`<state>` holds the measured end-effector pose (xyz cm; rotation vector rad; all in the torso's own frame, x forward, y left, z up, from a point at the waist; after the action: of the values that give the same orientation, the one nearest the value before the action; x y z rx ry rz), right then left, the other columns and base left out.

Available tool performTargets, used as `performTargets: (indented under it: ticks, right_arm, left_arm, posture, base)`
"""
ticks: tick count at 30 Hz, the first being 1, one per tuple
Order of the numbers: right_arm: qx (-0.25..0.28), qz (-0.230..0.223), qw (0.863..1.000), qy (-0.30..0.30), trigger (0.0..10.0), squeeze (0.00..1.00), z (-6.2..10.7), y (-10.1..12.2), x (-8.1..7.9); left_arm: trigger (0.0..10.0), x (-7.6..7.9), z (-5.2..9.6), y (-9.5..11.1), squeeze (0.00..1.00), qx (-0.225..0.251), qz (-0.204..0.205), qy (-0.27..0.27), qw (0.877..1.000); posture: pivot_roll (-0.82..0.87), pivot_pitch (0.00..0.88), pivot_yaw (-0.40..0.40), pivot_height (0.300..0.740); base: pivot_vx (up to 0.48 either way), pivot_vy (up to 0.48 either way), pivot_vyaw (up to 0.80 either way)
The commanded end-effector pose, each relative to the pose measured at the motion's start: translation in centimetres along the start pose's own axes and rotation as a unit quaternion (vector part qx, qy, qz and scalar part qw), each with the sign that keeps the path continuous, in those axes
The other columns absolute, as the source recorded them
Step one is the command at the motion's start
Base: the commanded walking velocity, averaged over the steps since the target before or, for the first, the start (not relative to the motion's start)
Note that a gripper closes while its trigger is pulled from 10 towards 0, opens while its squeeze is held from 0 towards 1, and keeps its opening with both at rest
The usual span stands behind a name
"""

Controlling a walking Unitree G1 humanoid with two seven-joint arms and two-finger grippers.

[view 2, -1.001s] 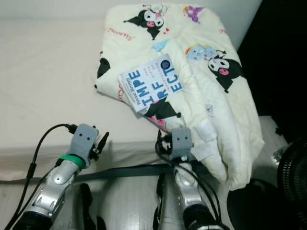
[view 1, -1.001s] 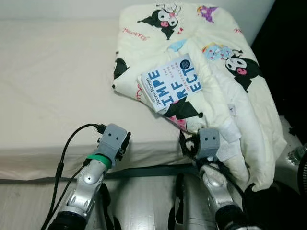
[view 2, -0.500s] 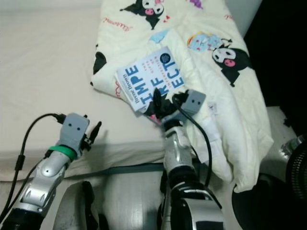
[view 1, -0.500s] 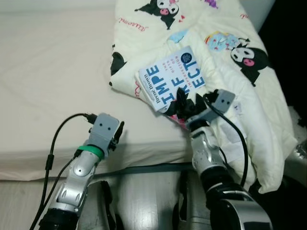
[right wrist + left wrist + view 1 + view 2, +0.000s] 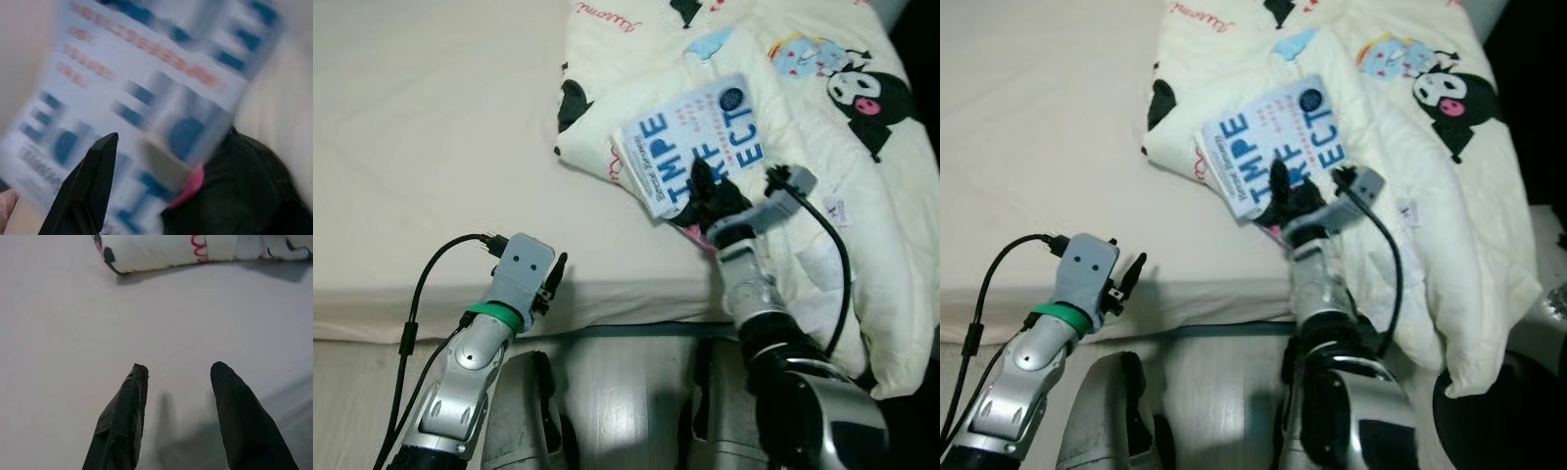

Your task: Clean up the room

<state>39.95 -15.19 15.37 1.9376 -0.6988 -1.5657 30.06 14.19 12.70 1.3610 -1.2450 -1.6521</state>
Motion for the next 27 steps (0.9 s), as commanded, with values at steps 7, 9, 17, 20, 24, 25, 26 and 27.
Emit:
performTargets:
  ticks: [7, 9, 17, 20, 24, 25, 26, 27]
  right_arm:
    - [-0.061, -0.08, 0.994, -0.053, 10.0, 0.0, 1.9, -2.9, 2.6]
    - [-0.059, -0.08, 0.994, -0.053, 10.0, 0.0, 1.9, -2.9, 2.5]
    - [0.036, -0.098, 0.992, 0.072, 10.0, 0.0, 1.2, 1.5, 1.7]
    - [0.056, -0.111, 0.988, 0.092, 10.0, 0.0, 1.2, 2.7, 1.8]
    - [0.065, -0.113, 0.985, 0.113, 9.5, 0.0, 1.1, 3.5, 1.7]
    - [0.066, -0.113, 0.984, 0.124, 9.6, 0.0, 1.1, 3.6, 1.5]
    - [0.066, -0.115, 0.982, 0.133, 10.0, 0.0, 1.0, 3.7, 1.2]
    - [0.065, -0.118, 0.981, 0.141, 10.0, 0.0, 0.9, 3.8, 1.0]
  left_arm:
    - [10.0, 0.2, 1.2, -1.3, 0.0, -0.033, -0.003, -0.01, 0.999]
    - [10.0, 0.3, 1.3, -1.3, 0.0, -0.035, -0.003, -0.011, 0.999]
    - [10.0, 0.3, 1.5, -1.1, 0.0, -0.039, -0.004, -0.008, 0.999]
    - [10.0, 0.1, 1.6, -1.1, 0.0, -0.043, -0.006, -0.006, 0.999]
    - [10.0, 0.1, 1.7, -1.1, 0.0, -0.045, -0.008, -0.005, 0.999]
    - [10.0, 0.0, 1.7, -1.2, 0.0, -0.046, -0.008, -0.004, 0.999]
    - [10.0, 0.0, 1.8, -1.2, 0.0, -0.047, -0.009, -0.004, 0.999]
    - [10.0, 0.0, 1.8, -1.2, 0.0, -0.048, -0.009, -0.004, 0.999]
  posture:
    - [0.05, 0.315, 0.159, 0.565]
    - [0.05, 0.314, 0.157, 0.565]
    - [0.08, 0.313, 0.162, 0.565]
    - [0.08, 0.314, 0.162, 0.565]
    - [0.09, 0.315, 0.163, 0.565]
    - [0.09, 0.316, 0.164, 0.565]
    - [0.09, 0.316, 0.164, 0.565]
    - [0.09, 0.316, 0.164, 0.565]
  base:
    - [0.0, 0.0, 0.0]
    - [0.0, 0.0, 0.0]
    - [0.0, 0.0, 0.0]
    - [0.0, 0.0, 0.0]
    - [0.0, 0.0, 0.0]
    - [0.0, 0.0, 0.0]
    - [0.0, 0.0, 0.0]
    - [0.0, 0.0, 0.0]
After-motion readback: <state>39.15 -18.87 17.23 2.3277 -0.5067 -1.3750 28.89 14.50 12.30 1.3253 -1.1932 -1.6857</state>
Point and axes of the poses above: a point about 5 cm out from each wrist's last joint towards the gripper, its own z axis pointing back from the gripper into the wrist, its own y axis along the axis of the wrist's last joint, x = y × z, the point moved 1 cm from there along -z, pointing out of the wrist towards the gripper, and after that the axes turned 2 degrees about -z, right-handed, at the moved point
